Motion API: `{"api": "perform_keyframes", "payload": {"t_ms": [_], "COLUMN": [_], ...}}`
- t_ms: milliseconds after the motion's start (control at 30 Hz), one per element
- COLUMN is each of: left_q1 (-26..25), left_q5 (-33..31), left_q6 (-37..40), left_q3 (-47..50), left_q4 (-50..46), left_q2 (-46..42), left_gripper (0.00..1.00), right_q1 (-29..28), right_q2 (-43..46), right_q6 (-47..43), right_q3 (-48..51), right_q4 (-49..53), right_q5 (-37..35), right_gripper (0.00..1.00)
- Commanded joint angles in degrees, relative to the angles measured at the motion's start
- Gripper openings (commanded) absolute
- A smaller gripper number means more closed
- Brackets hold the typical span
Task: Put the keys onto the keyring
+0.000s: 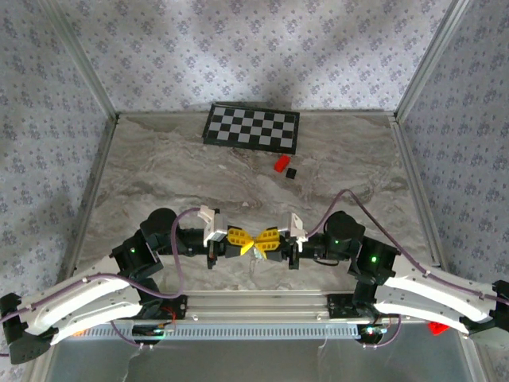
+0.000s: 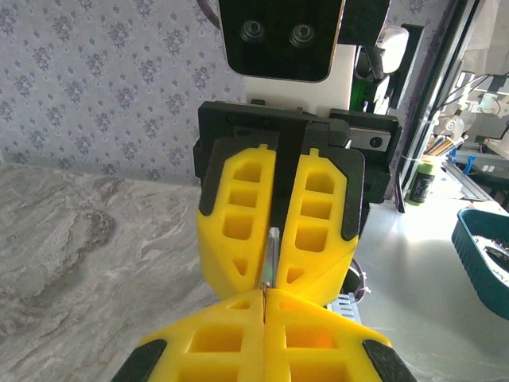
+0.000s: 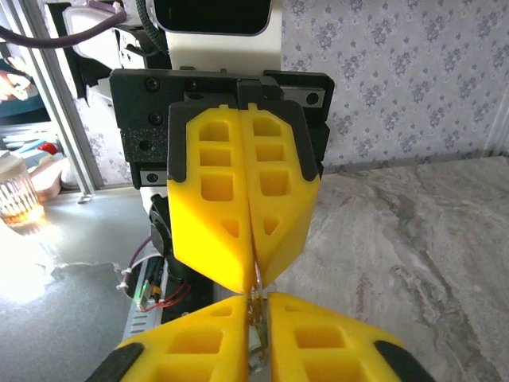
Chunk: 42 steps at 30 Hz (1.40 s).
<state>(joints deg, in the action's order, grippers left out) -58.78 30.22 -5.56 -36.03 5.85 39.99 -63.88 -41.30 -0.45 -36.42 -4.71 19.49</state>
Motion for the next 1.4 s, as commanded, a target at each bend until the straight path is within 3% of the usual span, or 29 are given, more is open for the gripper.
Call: {"api": "perform_keyframes", "payload": {"t_ms": [0, 267, 400, 567, 667, 900, 1367], "left_q1": [-0.01, -0.1, -0.1, -0.1, -0.21, -0.19, -0.54], "left_q5": [1.34, 0.81, -0.64, -4.16, -7.93, -7.98, -5.48], "left_q6": [0.28, 0.46, 2.69, 5.6, 6.46, 6.49, 7.72], "left_q3": [-1.89, -1.9, -3.26, -6.61, -8.87, -11.49, -15.21], "left_q4": [2.68, 2.4, -2.61, -12.41, -17.22, -23.01, -24.35], "left_q2": [0.12, 0.24, 0.62, 1.31, 2.09, 3.03, 9.74], "left_gripper": [0.0, 0.0, 0.0, 0.25, 0.31, 0.34, 0.34], "right_q1": [0.35, 0.38, 0.33, 0.6, 0.76, 2.37, 5.17], "right_q2": [-0.27, -0.54, -0.53, -2.36, -4.16, -10.7, -14.68], "right_q6": [0.12, -1.01, -3.16, -8.0, -11.1, -13.85, -15.59], "right_q3": [-1.11, -2.14, -4.06, -10.37, -14.32, -23.77, -27.25], "right_q4": [0.13, 2.95, 6.89, 19.23, 26.33, 43.05, 44.23], "right_q5": [0.31, -0.74, -1.25, -3.15, -4.91, -1.18, 2.4], "right_gripper": [0.11, 0.0, 0.0, 0.0, 0.0, 0.0, 0.0]}}
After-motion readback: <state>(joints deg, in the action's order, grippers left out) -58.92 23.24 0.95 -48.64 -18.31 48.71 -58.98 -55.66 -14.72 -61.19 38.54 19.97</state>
